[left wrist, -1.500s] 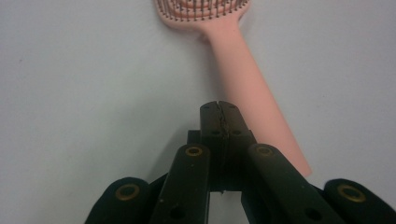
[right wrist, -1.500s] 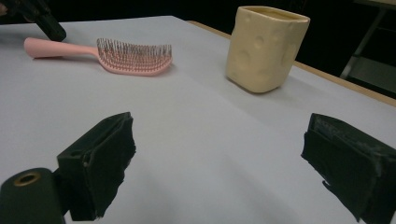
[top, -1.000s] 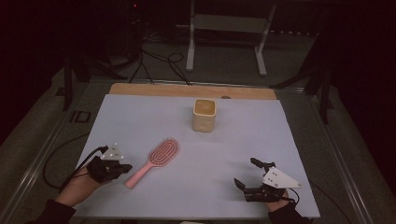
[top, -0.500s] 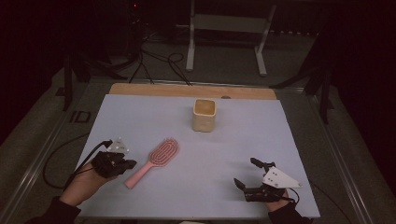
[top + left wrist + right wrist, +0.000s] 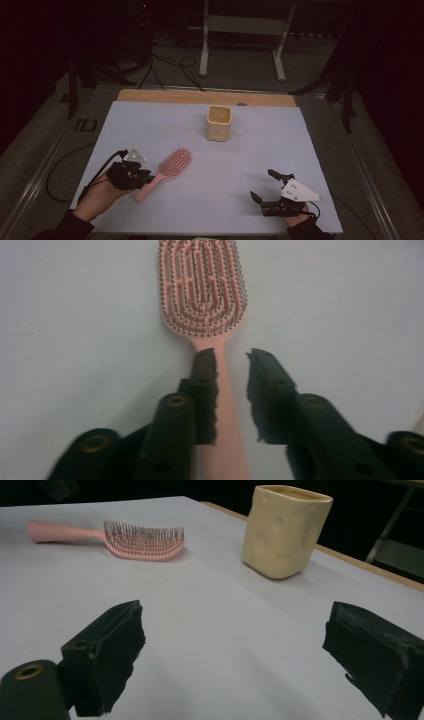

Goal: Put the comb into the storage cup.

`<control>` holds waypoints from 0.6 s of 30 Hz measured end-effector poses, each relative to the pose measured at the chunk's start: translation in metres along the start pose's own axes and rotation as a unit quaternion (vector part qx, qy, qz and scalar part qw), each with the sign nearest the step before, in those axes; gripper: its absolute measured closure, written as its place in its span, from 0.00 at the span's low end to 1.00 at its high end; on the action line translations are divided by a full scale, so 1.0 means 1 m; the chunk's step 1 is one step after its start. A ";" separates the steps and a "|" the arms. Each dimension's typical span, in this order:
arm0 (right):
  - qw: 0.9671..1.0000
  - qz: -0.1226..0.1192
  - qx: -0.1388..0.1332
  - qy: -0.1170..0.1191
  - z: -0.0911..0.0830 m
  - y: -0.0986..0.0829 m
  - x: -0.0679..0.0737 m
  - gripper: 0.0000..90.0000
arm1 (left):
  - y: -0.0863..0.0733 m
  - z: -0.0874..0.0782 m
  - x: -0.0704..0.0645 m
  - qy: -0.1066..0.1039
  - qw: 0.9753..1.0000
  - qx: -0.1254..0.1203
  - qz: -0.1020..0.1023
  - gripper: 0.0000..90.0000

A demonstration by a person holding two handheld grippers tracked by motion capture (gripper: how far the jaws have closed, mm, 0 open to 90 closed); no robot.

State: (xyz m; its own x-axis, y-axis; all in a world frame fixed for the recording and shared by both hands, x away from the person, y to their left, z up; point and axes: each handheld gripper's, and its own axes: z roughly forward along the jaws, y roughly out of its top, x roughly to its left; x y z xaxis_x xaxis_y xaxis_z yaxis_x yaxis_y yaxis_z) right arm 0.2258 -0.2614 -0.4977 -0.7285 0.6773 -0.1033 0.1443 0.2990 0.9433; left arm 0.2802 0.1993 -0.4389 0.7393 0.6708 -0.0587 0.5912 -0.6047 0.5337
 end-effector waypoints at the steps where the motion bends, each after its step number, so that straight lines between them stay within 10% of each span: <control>1: 1.000 0.001 0.000 0.000 0.000 0.000 0.000 0.09 | 0.003 0.003 -0.002 0.003 1.000 0.008 -0.002 0.74; 18: 1.000 -0.001 0.001 0.002 0.001 0.000 0.001 0.09 | 0.015 0.027 0.000 0.017 0.997 0.067 -0.029 0.15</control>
State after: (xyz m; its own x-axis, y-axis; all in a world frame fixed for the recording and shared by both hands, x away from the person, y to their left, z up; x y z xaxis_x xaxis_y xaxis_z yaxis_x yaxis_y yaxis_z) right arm 0.2255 -0.2601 -0.4978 -0.7319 0.6734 -0.1042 0.1438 0.3021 0.9424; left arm 0.2978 0.1790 -0.4533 0.6923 0.7193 -0.0575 0.6723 -0.6141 0.4134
